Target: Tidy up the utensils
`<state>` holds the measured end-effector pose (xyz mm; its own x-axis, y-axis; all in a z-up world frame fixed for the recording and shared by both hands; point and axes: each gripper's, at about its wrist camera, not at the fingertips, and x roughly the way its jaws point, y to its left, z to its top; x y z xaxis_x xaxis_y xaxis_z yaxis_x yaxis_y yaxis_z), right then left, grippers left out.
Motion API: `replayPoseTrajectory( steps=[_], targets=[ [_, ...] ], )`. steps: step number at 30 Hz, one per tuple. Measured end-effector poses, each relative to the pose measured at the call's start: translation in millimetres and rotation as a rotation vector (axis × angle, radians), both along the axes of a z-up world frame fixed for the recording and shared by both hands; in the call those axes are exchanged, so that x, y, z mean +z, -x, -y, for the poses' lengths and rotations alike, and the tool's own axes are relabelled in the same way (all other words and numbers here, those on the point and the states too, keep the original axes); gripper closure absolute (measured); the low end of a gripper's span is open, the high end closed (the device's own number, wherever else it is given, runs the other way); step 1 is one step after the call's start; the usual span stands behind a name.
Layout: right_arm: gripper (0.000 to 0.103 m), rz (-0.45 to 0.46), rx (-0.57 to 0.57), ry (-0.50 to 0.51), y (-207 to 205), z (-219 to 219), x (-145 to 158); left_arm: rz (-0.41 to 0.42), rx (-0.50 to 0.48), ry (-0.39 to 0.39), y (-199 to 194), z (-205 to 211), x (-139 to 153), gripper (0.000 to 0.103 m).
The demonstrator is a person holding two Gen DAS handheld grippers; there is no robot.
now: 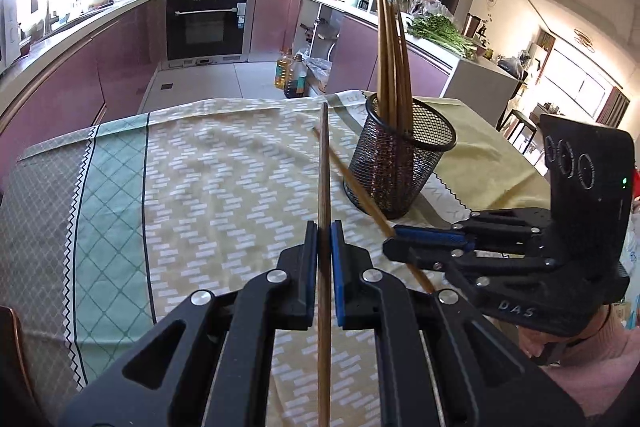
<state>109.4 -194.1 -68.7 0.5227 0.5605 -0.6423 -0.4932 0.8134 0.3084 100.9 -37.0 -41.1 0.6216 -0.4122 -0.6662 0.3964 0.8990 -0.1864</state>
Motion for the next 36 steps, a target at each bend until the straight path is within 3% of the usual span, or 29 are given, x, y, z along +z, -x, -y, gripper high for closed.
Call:
replayPoseTrajectory(
  steps=[15, 36],
  targets=[
    [0.097, 0.035, 0.012, -0.047, 4.0, 4.6, 8.0, -0.041, -0.04, -0.009, -4.4, 7.7, -10.4, 0.095],
    [0.097, 0.097, -0.038, -0.039, 10.9, 24.8, 20.0, 0.003, -0.052, 0.031, 4.4, 6.1, 5.2, 0.096]
  ],
)
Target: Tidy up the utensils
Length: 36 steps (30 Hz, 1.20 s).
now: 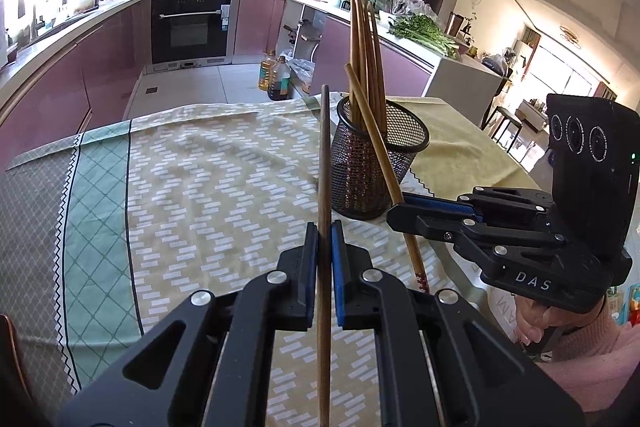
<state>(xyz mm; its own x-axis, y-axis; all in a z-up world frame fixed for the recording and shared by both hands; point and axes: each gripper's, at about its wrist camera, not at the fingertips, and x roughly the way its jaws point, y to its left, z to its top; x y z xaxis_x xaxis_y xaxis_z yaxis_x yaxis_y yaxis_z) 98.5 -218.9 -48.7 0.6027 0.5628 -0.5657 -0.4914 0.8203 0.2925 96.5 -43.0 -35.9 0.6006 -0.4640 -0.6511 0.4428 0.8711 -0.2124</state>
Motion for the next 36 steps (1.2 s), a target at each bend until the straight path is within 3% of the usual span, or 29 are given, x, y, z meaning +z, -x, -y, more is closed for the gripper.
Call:
replayPoseTrajectory(
  steps=[36],
  targets=[
    [0.097, 0.085, -0.04, -0.036, 8.8, 23.8, 24.1, 0.056, -0.035, 0.087, 5.1, -4.1, 29.6, 0.096]
  ],
)
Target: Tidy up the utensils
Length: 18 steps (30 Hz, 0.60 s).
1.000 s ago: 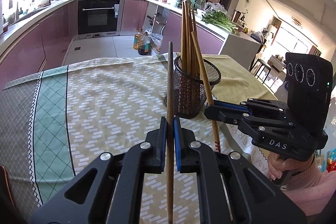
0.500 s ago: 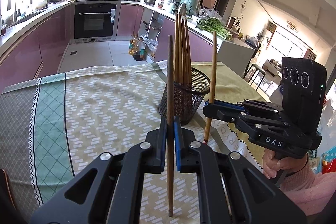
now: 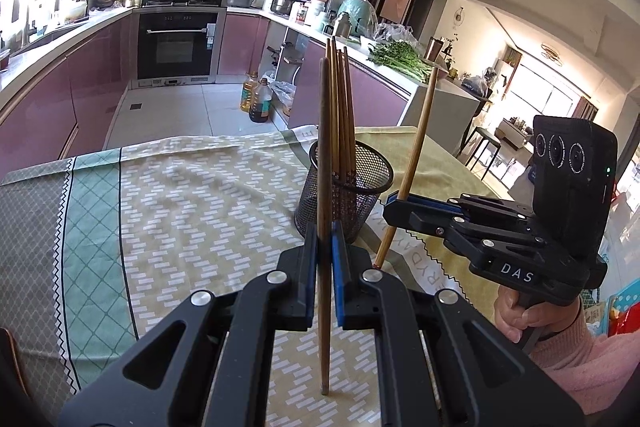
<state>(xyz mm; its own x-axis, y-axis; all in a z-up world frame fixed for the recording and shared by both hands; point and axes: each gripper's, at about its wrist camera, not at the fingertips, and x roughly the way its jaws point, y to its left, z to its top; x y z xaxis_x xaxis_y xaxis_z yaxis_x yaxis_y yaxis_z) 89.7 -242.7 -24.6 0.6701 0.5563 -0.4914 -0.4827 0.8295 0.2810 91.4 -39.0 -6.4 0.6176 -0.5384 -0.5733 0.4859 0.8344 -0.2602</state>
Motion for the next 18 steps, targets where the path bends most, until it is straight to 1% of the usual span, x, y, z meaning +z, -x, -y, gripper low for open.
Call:
replayPoseTrajectory(
  steps=[18],
  targets=[
    [0.097, 0.021, -0.014, -0.004, 0.7, 7.4, 5.4, 0.011, -0.006, 0.004, -2.4, 5.9, 5.9, 0.096]
  ],
)
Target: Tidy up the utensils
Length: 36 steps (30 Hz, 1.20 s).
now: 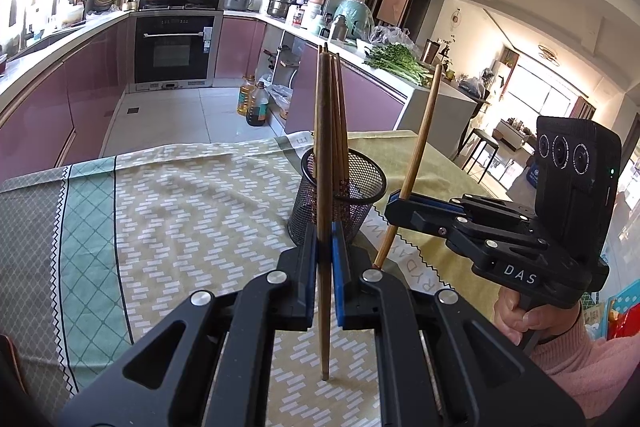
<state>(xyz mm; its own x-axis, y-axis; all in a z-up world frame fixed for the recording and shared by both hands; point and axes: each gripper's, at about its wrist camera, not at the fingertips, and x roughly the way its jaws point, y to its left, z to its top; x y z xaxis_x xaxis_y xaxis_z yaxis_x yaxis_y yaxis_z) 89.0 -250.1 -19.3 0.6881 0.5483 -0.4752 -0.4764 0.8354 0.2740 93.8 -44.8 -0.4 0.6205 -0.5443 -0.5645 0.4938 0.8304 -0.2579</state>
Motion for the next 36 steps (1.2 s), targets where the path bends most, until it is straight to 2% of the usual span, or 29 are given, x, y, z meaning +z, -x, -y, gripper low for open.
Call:
replayPoseTrajectory(
  steps=[36],
  targets=[
    [0.097, 0.025, -0.02, -0.004, -3.5, 5.1, 7.9, 0.029, -0.009, -0.008, -0.9, 10.7, 9.7, 0.096]
  ],
)
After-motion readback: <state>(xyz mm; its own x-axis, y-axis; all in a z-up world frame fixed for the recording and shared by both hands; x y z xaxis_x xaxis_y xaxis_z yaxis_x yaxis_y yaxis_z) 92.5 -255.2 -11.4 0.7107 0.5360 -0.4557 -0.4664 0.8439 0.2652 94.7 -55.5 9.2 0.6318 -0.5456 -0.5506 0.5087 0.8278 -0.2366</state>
